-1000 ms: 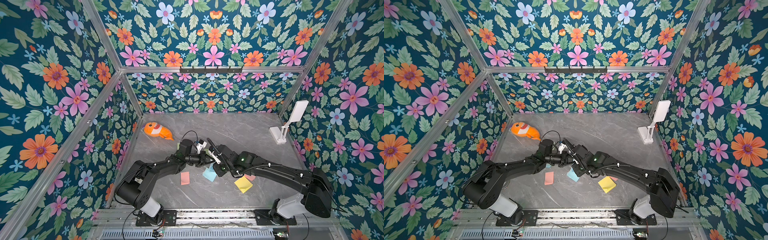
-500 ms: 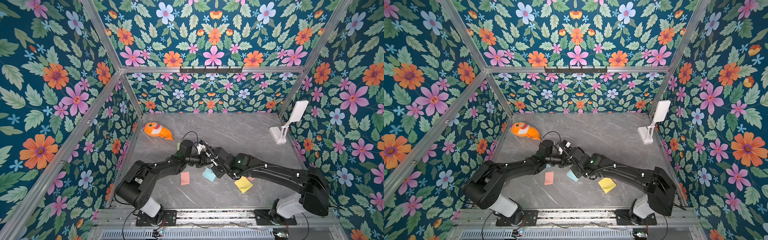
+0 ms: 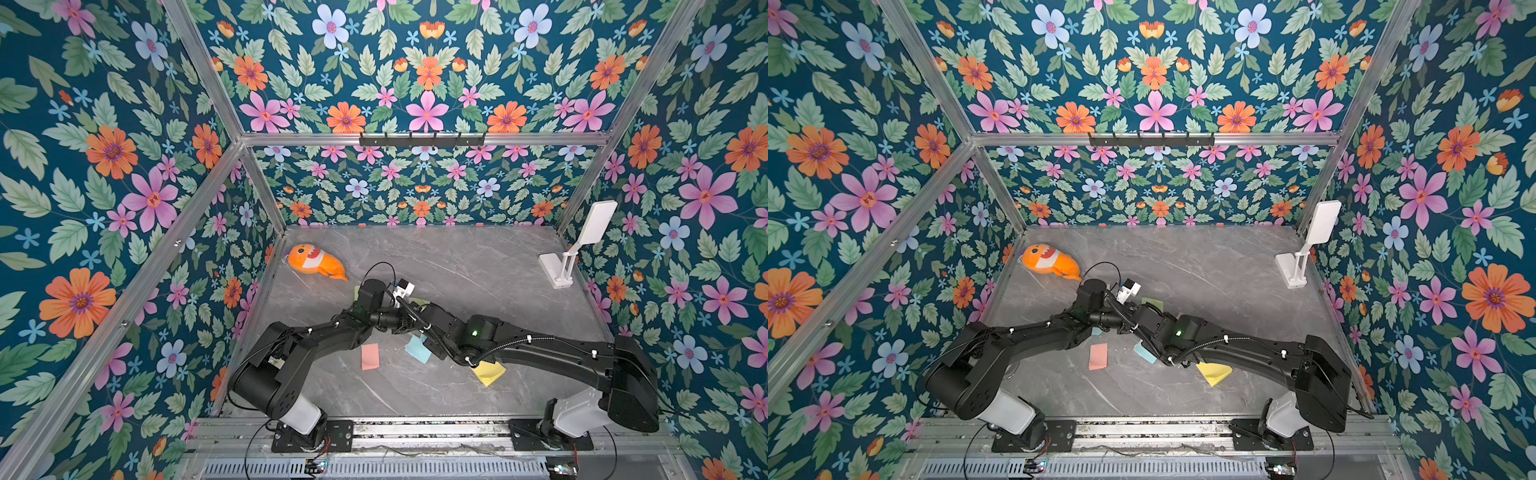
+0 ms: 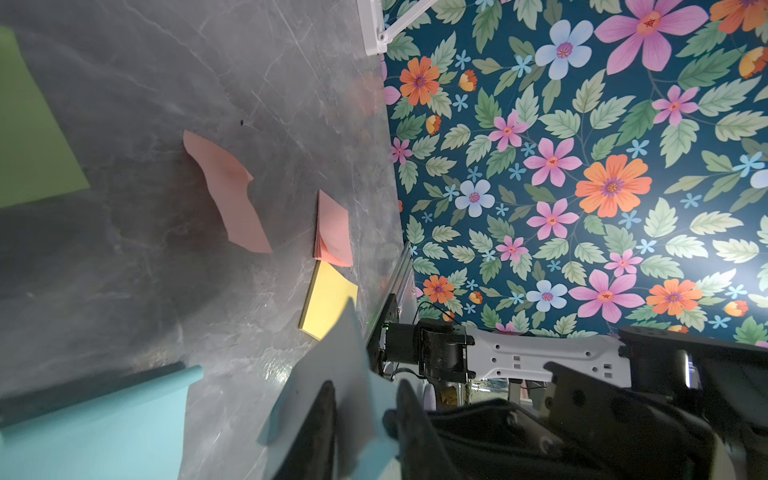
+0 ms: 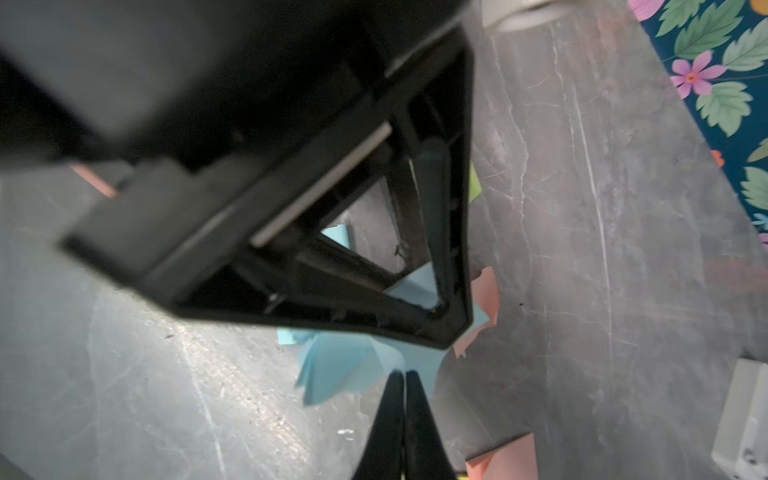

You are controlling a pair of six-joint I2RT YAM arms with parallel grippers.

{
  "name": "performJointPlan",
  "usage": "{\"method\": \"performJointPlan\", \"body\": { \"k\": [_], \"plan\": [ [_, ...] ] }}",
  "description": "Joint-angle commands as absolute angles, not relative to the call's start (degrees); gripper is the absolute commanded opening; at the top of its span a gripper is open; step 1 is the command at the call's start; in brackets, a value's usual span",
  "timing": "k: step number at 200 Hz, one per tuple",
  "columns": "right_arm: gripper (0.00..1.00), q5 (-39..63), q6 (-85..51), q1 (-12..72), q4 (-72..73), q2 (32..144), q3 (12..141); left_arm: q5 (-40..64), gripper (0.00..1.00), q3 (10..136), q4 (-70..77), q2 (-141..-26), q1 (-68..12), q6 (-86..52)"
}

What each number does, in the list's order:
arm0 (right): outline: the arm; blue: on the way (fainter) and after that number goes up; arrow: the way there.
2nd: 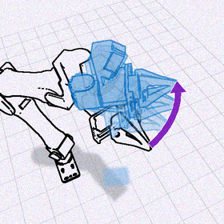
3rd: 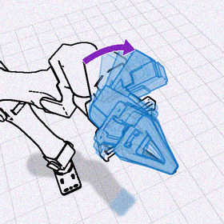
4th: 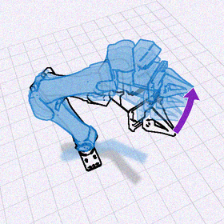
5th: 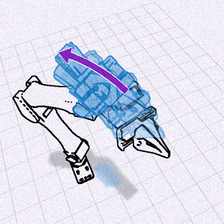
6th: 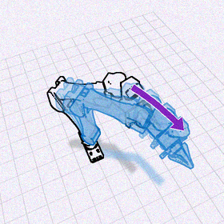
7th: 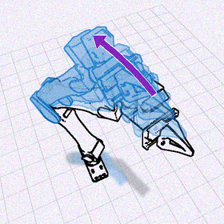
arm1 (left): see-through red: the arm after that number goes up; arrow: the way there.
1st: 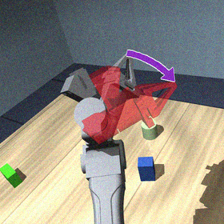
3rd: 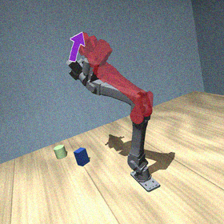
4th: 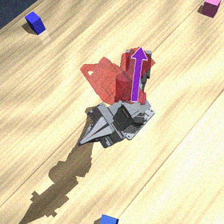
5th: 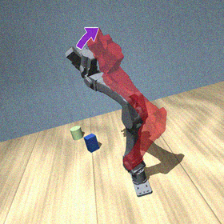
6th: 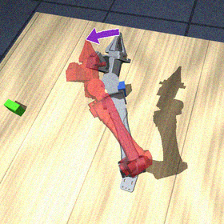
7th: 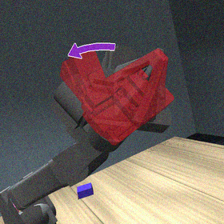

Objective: Tear off pages from different memo pads
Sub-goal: Tear off the paper from the memo pad.

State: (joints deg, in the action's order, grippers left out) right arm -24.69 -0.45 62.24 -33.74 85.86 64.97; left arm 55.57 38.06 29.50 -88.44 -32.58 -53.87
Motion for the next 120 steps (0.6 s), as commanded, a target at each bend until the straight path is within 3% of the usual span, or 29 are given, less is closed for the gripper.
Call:
{"method": "performJointPlan", "body": {
  "k": [1,37,69,120],
  "plan": [
    [0.0,-28.8,3.7,62.4,-33.7,85.1,65.4,55.1,0.38,37.3,29.4,-86.7,-31.8,-49.6],
    [0.0,-30.2,5.2,62.4,-36.2,84.7,67.7,47.8,0.59,32.3,32.6,-80.3,-31.5,-42.7],
    [0.0,-29.7,6.2,62.3,-38.0,84.1,70.5,40.2,0.75,24.2,44.7,-74.2,-33.0,-39.7],
    [0.0,-27.3,5.7,62.3,-39.8,82.7,74.1,41.6,0.75,25.1,46.3,-75.3,-35.8,-38.3]
  ]
}}
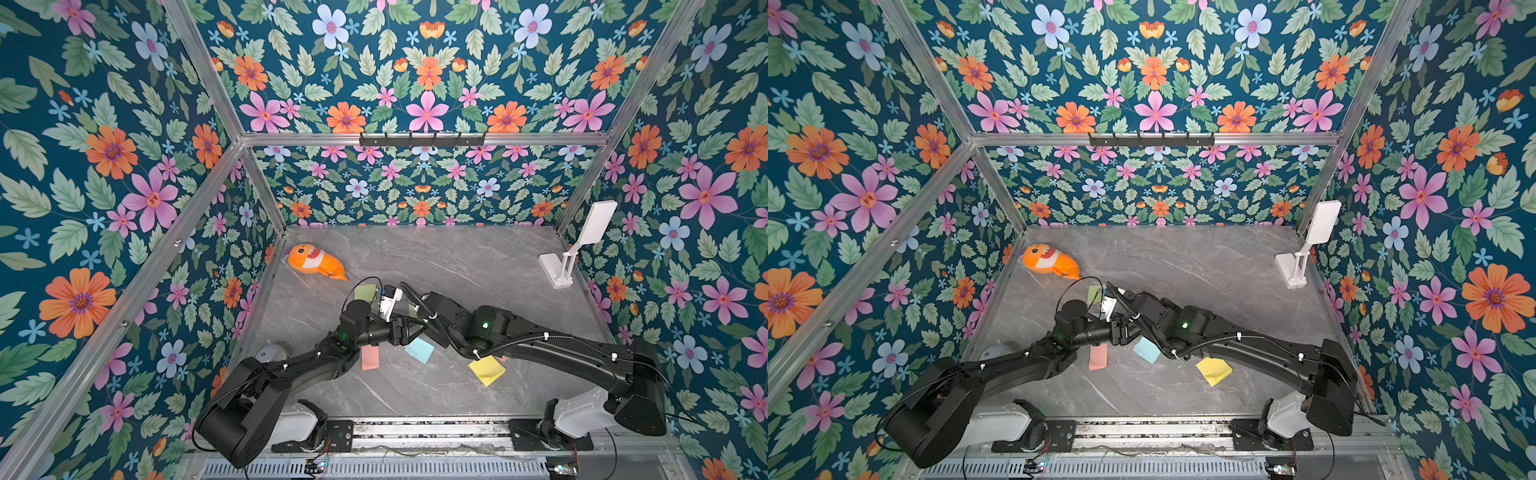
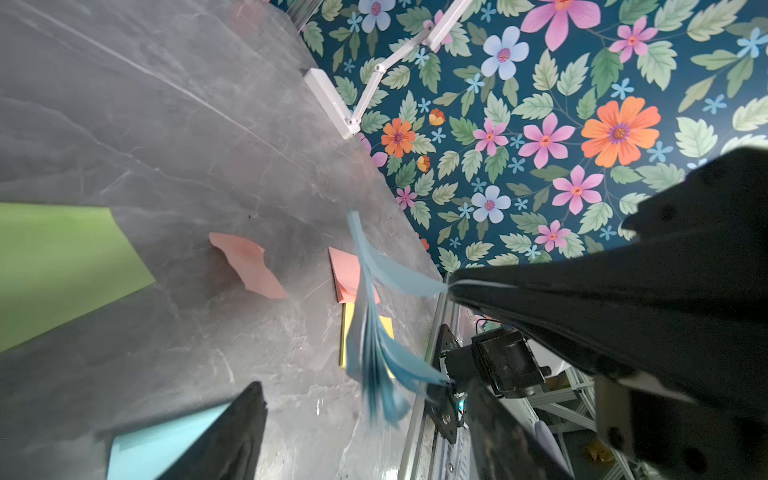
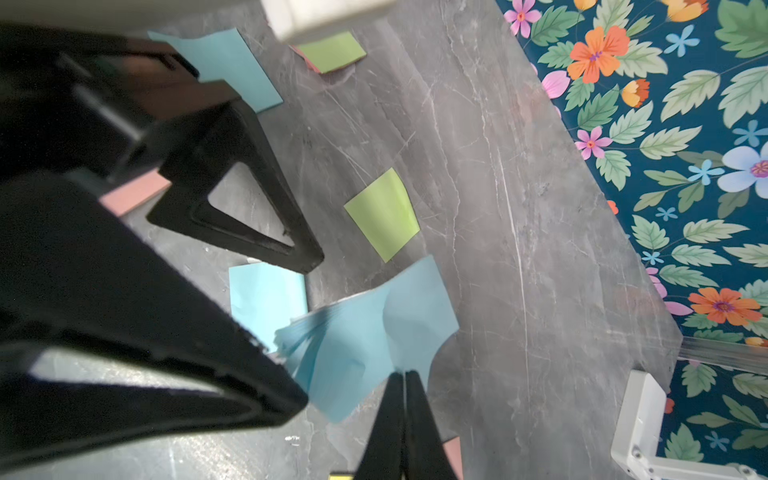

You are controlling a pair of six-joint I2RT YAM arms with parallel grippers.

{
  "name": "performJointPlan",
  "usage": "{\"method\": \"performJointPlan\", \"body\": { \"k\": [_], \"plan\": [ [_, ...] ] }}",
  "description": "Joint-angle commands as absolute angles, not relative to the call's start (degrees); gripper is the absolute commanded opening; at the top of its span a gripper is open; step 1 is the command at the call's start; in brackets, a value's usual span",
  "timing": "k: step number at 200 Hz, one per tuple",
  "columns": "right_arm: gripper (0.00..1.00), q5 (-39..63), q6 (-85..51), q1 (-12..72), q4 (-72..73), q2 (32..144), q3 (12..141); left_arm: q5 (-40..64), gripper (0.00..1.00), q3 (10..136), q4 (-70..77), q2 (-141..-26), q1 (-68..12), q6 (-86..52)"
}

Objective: Tear off pages from different memo pads
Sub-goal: Tear off the paper from the memo pad.

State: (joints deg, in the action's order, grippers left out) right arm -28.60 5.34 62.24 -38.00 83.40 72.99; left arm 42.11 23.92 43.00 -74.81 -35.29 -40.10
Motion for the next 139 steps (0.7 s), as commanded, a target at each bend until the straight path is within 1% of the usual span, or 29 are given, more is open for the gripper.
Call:
{"method": "performJointPlan", "body": {
  "k": [1,22,41,57,67,90,107,121,139],
  "plan": [
    [0.0,-27.3,5.6,62.3,-39.8,82.7,74.1,41.7,0.75,25.2,46.3,-75.3,-35.8,-38.3],
    [0.0,-25.8,5.3,62.4,-39.6,82.0,74.1,42.0,0.72,26.3,46.0,-75.2,-36.6,-38.0],
    [0.0,-25.6,5.2,62.3,-38.9,81.2,73.8,42.7,0.63,27.4,45.8,-75.6,-36.7,-38.3],
    [0.0,-26.0,5.3,62.4,-38.7,80.9,73.8,43.4,0.51,28.7,44.9,-76.6,-36.8,-38.4],
    [0.0,-26.6,5.5,62.3,-38.6,80.8,73.7,44.2,0.39,30.1,42.6,-77.2,-36.8,-38.4],
    [0.0,-29.4,5.9,62.3,-38.6,80.7,73.8,45.5,0.17,32.5,39.1,-78.3,-37.0,-37.8],
    [0.0,-31.3,6.3,62.3,-38.0,80.5,73.6,45.5,0.05,33.3,37.8,-78.4,-37.0,-37.6],
    [0.0,-32.9,6.2,62.1,-37.5,80.2,73.7,45.7,0.0,34.1,36.0,-78.5,-37.0,-36.8],
    [0.0,-34.5,6.2,61.3,-36.8,79.6,73.5,45.7,0.0,34.6,34.3,-78.6,-37.0,-36.0]
  ]
}}
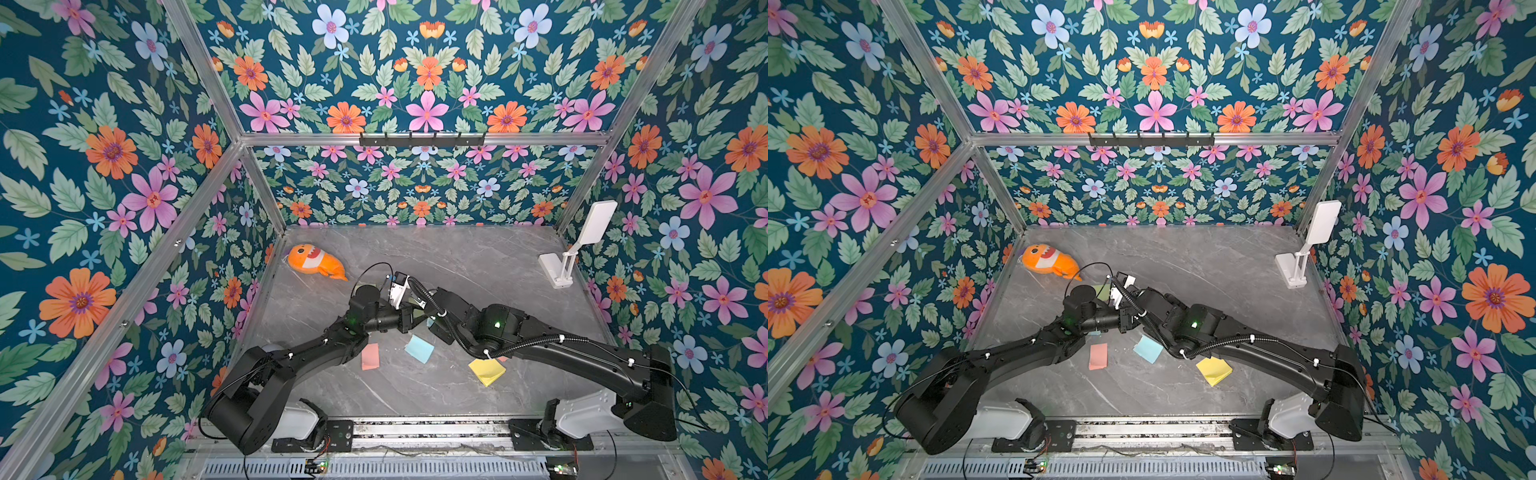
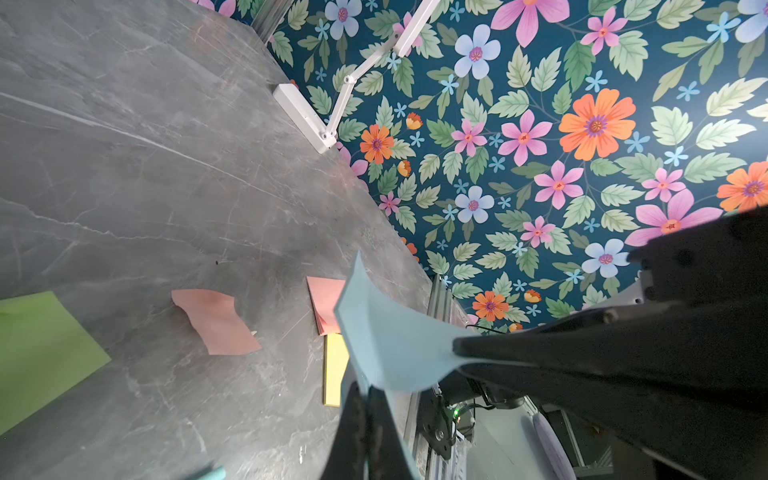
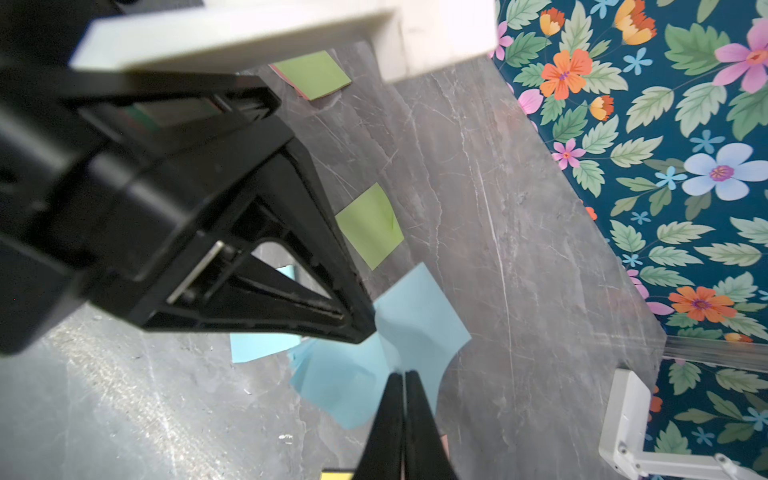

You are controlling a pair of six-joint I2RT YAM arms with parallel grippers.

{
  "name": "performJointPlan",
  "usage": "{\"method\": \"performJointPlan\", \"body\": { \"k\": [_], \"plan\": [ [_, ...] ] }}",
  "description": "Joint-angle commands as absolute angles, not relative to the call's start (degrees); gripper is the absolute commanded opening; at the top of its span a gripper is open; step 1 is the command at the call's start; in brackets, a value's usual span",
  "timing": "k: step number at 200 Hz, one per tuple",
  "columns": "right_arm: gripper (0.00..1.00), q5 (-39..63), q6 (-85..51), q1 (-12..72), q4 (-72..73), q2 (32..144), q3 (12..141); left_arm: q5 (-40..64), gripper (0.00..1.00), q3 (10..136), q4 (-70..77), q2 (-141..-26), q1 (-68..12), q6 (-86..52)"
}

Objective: Tear off pages from different memo pads
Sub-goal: Tear off the paper from the memo pad.

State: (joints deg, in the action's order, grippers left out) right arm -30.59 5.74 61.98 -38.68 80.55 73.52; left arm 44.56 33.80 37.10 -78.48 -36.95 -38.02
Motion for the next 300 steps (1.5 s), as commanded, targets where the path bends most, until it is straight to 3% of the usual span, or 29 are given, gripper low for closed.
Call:
{"method": "performJointPlan", "body": {
  "k": [1,82,215,300],
  "plan": [
    [0.0,-34.5,6.3,61.3,-36.8,79.6,73.5,45.7,0.0,34.6,34.1,-78.6,-37.0,-35.9],
    [0.0,-38.4,3.5,55.1,-40.2,80.7,72.2,46.5,0.0,34.8,29.6,-76.9,-36.9,-36.1],
    [0.0,-27.6,-5.5,46.2,-41.3,79.4,67.8,44.7,0.0,34.2,24.0,-75.1,-35.3,-35.0],
    [0.0,-27.9,-9.4,38.4,-39.1,97.3,72.3,39.9,0.0,40.0,17.5,-82.5,-23.8,-30.8]
  ]
}}
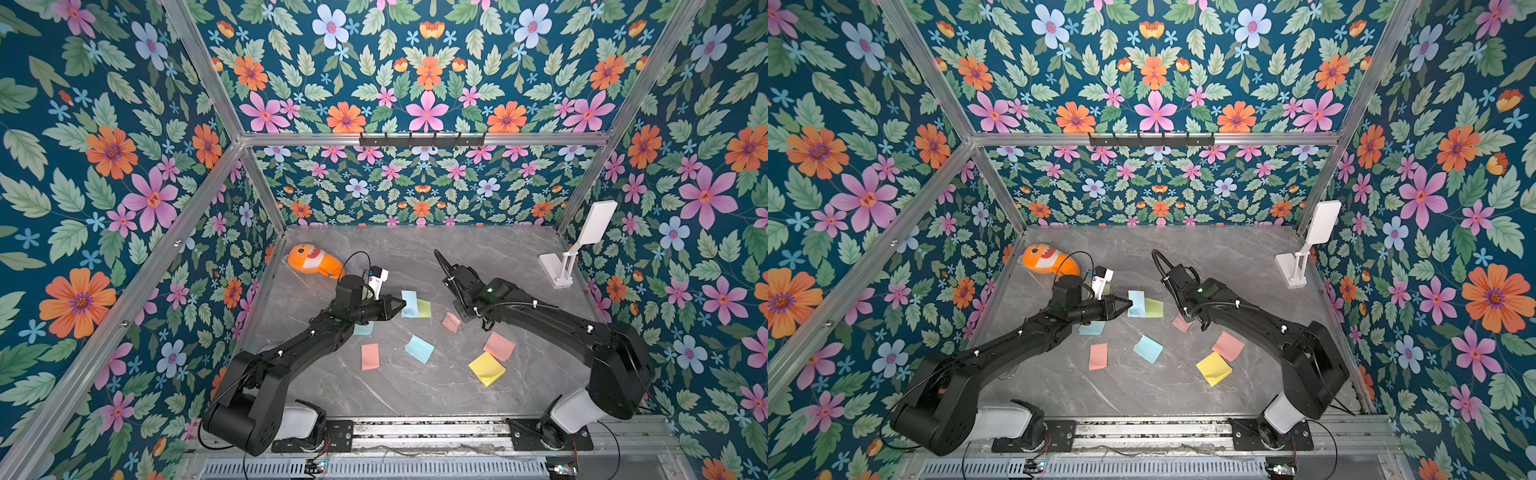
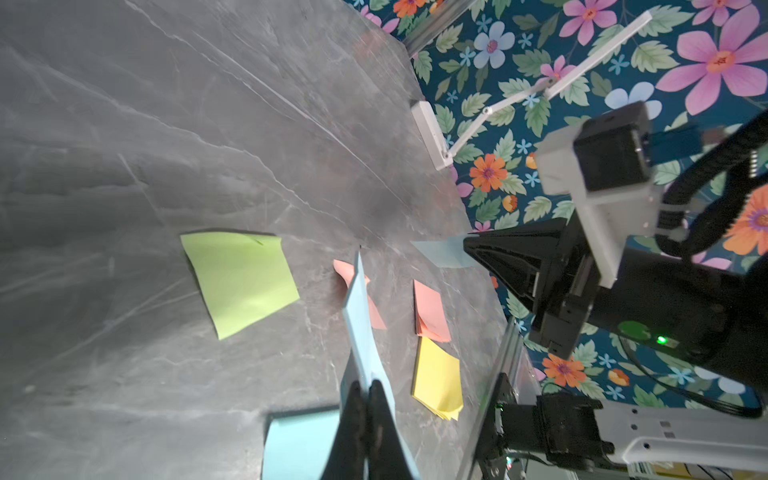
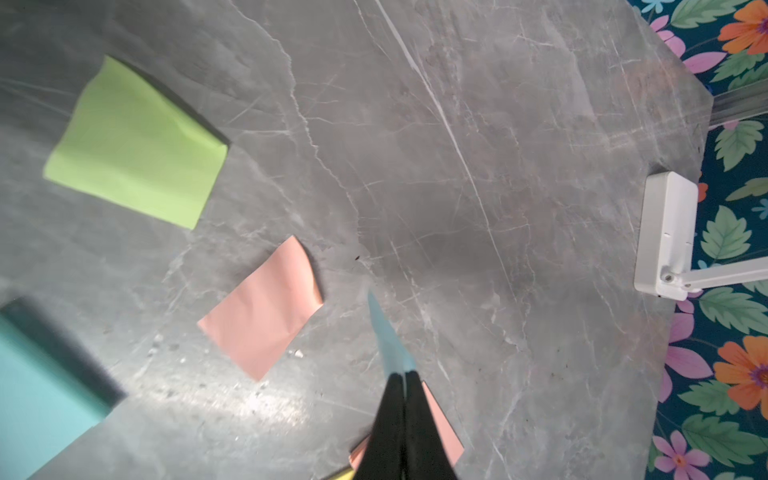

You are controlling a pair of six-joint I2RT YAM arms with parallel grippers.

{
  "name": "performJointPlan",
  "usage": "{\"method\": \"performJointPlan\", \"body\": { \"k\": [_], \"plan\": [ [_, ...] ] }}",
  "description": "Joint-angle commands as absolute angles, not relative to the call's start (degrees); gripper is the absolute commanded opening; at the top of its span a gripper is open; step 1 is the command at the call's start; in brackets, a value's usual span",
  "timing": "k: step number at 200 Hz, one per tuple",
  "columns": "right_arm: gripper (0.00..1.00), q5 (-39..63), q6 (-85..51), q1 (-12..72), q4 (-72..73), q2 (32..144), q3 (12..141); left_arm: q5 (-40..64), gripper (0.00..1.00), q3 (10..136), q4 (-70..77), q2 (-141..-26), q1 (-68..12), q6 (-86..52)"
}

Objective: Tear off pages from different memo pads
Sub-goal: Tear off the paper from the memo pad, then place the paper at the center of the board, then place the memo pad at the center of the board.

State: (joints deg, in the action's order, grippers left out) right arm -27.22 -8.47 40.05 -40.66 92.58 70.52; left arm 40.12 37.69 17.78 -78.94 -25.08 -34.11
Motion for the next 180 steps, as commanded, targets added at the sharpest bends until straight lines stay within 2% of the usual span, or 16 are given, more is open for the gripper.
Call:
{"method": "performJointPlan", "body": {
  "k": [1,35,57,64,87,138,180],
  "plan": [
    [0.0,-27.8,-9.4,38.3,-39.1,97.4,72.4,39.9,0.0,40.2,17.5,-82.9,-23.7,-30.7],
    [0.0,-24.3,-9.3,37.7,-38.3,105.4,74.2,36.9,0.0,49.0,10.4,-91.7,-21.8,-25.5],
    [0.0,-15.4,-9.8,37.7,-36.5,106.0,73.0,33.8,0.0,54.5,4.8,-95.7,-21.4,-21.7],
    [0.04,-12.7,-10.2,37.6,-36.2,105.5,72.5,33.8,0.0,55.7,4.1,-96.8,-21.2,-21.1],
    [0.25,-7.4,-11.3,36.7,-37.4,104.4,72.0,32.3,0.0,58.6,1.8,-99.7,-20.3,-19.7],
    [0.48,-4.2,-12.0,34.0,-43.8,98.5,73.9,26.1,0.0,68.4,-7.8,-109.4,-19.1,-14.7],
    [0.51,-4.1,-13.2,33.1,-49.2,95.7,74.7,15.8,0.0,75.2,-15.4,-115.3,-19.1,-10.8]
  ]
}}
